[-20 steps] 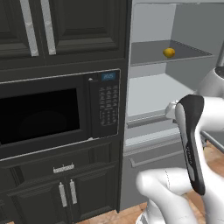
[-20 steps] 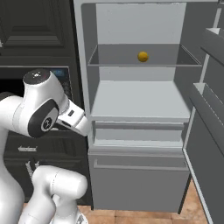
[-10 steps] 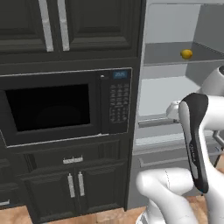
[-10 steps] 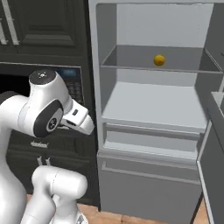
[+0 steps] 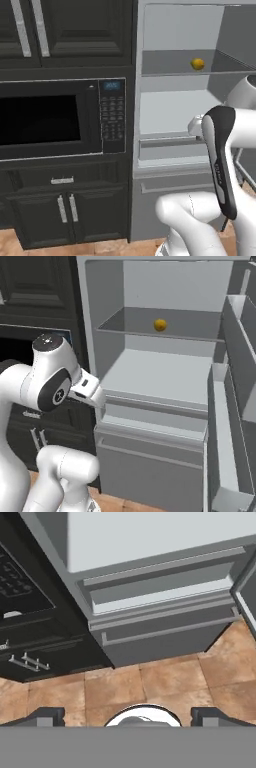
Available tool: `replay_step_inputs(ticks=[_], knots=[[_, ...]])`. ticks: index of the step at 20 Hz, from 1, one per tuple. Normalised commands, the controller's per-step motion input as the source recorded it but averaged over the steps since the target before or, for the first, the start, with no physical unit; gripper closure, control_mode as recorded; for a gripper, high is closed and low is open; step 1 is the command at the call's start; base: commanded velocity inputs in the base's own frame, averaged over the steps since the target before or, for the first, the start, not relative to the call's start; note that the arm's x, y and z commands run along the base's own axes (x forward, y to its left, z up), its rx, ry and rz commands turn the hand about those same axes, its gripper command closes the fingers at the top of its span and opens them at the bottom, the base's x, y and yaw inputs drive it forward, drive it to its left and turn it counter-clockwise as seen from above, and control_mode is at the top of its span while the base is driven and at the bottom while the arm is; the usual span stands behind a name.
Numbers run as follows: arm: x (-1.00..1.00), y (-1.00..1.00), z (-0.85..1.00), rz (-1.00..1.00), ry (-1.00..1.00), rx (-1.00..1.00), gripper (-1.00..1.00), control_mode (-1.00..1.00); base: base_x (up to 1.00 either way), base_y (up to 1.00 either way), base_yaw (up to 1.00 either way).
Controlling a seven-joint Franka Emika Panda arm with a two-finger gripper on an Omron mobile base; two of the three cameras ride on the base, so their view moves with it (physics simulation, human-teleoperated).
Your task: Retrieve a lemon from the fridge and place it on the cutting board with the fish.
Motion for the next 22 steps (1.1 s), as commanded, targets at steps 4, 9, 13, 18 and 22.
replay_step_inputs(ticks=[4, 9, 13, 18, 22], knots=[[0.0, 0.0, 0.0, 0.0, 0.0, 0.0, -1.0, 1.0, 0.1, -0.68, 0.0], [0.0, 0.0, 0.0, 0.0, 0.0, 0.0, -1.0, 1.0, 0.37, -0.37, -0.05], [0.0, 0.0, 0.0, 0.0, 0.0, 0.0, -1.0, 1.0, 0.59, 0.08, -0.09], [0.0, 0.0, 0.0, 0.0, 0.0, 0.0, -1.0, 1.0, 0.53, -0.04, -0.06], [0.0, 0.0, 0.0, 0.0, 0.0, 0.0, -1.0, 1.0, 0.4, -0.19, -0.01]])
